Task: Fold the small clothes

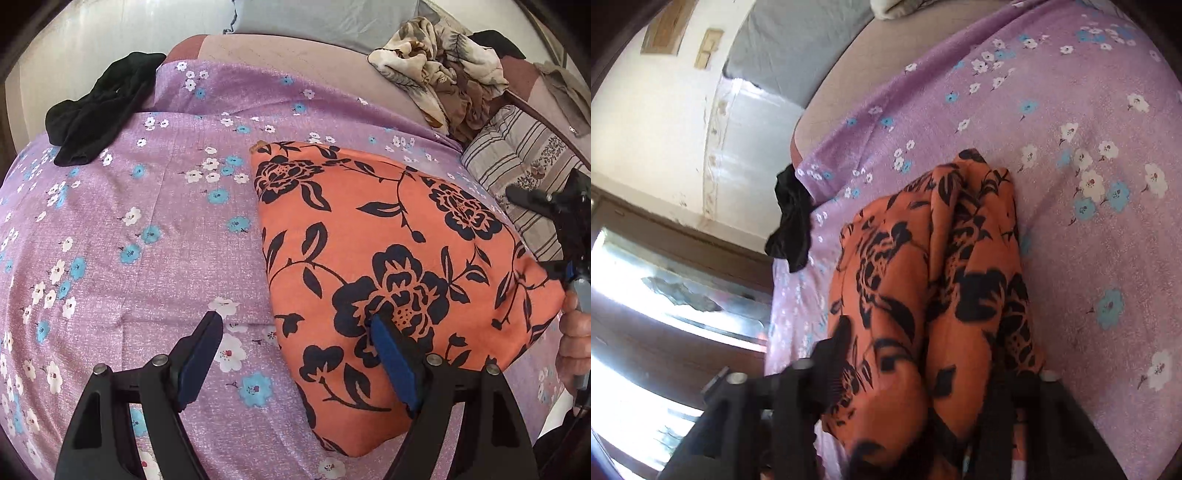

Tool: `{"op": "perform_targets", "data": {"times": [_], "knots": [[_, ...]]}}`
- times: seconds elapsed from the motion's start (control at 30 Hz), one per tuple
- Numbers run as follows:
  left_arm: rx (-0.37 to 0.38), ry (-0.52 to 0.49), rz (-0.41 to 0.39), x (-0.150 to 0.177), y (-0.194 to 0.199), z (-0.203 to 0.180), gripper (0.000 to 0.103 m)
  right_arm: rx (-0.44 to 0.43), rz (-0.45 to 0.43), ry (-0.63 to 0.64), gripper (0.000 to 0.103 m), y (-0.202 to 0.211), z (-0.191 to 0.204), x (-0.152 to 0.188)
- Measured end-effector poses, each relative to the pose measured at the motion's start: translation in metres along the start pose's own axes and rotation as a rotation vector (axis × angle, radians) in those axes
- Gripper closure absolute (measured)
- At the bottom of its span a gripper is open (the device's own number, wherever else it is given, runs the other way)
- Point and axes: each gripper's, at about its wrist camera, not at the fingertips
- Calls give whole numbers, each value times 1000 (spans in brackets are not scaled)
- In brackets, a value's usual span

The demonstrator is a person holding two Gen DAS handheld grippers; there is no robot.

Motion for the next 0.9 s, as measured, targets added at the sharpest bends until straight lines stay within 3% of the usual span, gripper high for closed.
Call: {"op": "perform_targets", "data": {"times": [0.07, 0.2, 0.27, 0.37, 0.53, 0.6, 0.67, 0.77, 0.83, 0.9], "knots": [[0, -8, 1, 2, -2, 0, 19, -45, -40, -36, 19, 4, -12, -11], [-3, -20, 4, 3, -5, -2, 18, -135, 63, -135, 19, -28, -38, -35], [-3, -27, 4, 3, -7, -2, 18, -169, 60, -164, 19, -42, -49, -45], [-11, -44, -4, 3, -6, -4, 18, -243, 18, -104, 22, -47, -39, -62], [-48, -100, -27, 1, -4, -10, 18, -269, -96, 106, 28, -27, 18, -59], [-44, -102, -21, 0, -5, -9, 18, -196, -159, 166, 28, -15, 30, -56], [-24, -89, -7, -1, -7, -7, 18, -51, -178, 140, 28, -11, 25, -55], [-10, -70, 5, -2, -7, -4, 17, -8, -263, 96, 28, 8, 16, -49], [-15, -69, 5, -1, -7, -5, 17, 35, -315, 151, 28, 18, 30, -45], [-27, -73, -2, 0, -7, -7, 17, 57, -305, 231, 28, 19, 46, -40]]}}
Point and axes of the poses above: each gripper's, at about its wrist camera, not at the fingertips, and y roughly against the way its jaws point, z to its left, x to its underside, and after that the axes turned 7 degrees about z, right-handed
